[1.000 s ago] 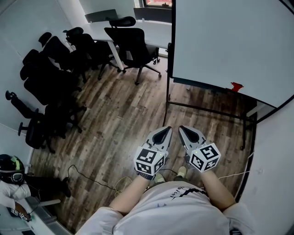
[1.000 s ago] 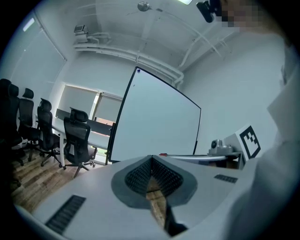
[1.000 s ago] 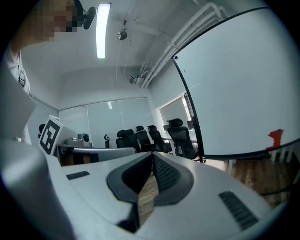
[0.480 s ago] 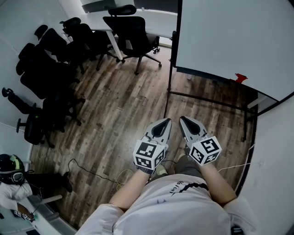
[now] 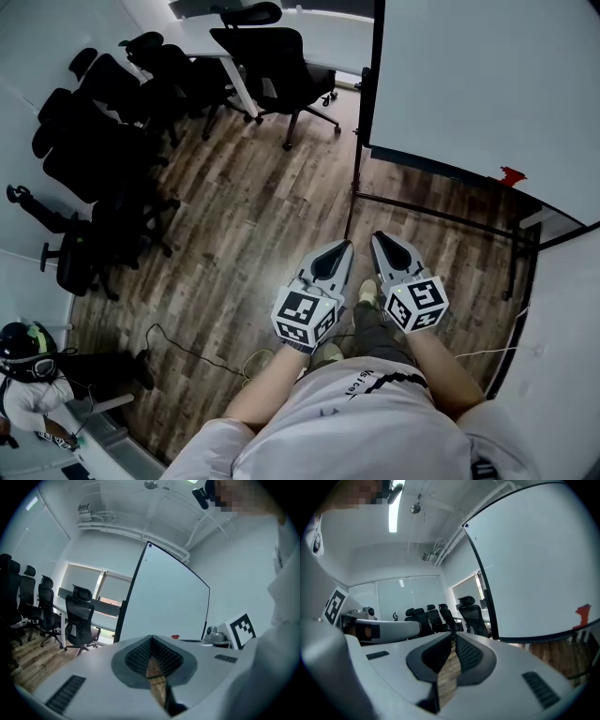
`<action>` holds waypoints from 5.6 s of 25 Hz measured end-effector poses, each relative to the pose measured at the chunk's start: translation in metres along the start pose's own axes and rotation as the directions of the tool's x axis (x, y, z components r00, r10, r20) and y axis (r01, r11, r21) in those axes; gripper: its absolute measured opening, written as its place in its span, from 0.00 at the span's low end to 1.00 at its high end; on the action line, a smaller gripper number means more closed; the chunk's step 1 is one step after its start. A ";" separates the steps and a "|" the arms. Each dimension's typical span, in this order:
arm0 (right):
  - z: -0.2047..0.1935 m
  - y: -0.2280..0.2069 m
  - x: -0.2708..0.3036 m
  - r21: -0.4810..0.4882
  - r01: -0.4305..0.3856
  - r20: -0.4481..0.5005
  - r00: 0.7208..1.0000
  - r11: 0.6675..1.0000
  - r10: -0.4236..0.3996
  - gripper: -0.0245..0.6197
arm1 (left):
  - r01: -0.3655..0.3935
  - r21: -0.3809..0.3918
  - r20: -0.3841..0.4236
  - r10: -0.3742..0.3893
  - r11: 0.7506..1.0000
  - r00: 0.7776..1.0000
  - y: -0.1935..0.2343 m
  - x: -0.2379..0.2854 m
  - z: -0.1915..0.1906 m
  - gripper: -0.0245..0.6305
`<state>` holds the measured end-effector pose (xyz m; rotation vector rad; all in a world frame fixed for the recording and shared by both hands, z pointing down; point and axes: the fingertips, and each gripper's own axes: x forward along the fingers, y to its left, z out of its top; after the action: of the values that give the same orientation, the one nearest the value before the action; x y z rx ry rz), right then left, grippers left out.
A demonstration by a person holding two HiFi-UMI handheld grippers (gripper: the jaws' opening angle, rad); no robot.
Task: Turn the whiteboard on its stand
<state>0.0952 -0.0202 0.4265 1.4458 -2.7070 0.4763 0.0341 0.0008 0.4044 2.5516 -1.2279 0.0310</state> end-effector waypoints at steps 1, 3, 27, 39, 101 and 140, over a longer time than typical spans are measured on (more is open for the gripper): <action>0.003 -0.009 0.011 -0.007 0.002 -0.001 1.000 1.000 -0.002 0.06 | -0.001 0.001 0.000 0.001 1.000 1.000 0.006 0.013 0.001 0.06; 0.009 -0.028 0.032 -0.022 0.003 -0.001 1.000 1.000 -0.003 0.06 | -0.008 0.003 0.001 0.008 1.000 1.000 0.020 0.039 0.005 0.06; -0.118 -0.178 0.243 0.015 0.252 -0.194 0.950 0.968 -0.244 0.16 | 0.043 -0.039 -0.114 -0.047 0.998 0.992 0.172 0.197 -0.014 0.06; -0.194 -0.260 0.330 0.030 0.526 -0.201 0.836 0.850 -0.510 0.28 | 0.149 -0.027 -0.196 -0.151 0.989 0.969 0.256 0.255 -0.060 0.06; -0.289 -0.071 0.193 -0.124 0.371 -0.391 0.834 0.920 -0.389 0.22 | -0.130 -0.109 -0.132 0.115 0.985 0.985 0.175 -0.038 -0.093 0.06; -0.102 0.128 0.052 -0.117 -0.087 -0.246 0.968 0.989 0.056 0.11 | 0.069 -0.095 -0.152 -0.083 0.993 0.985 0.114 -0.056 -0.035 0.06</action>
<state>-0.0500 0.0336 0.5004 1.1772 -2.5509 0.4419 -0.0849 -0.0132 0.4590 2.4649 -1.0486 0.1516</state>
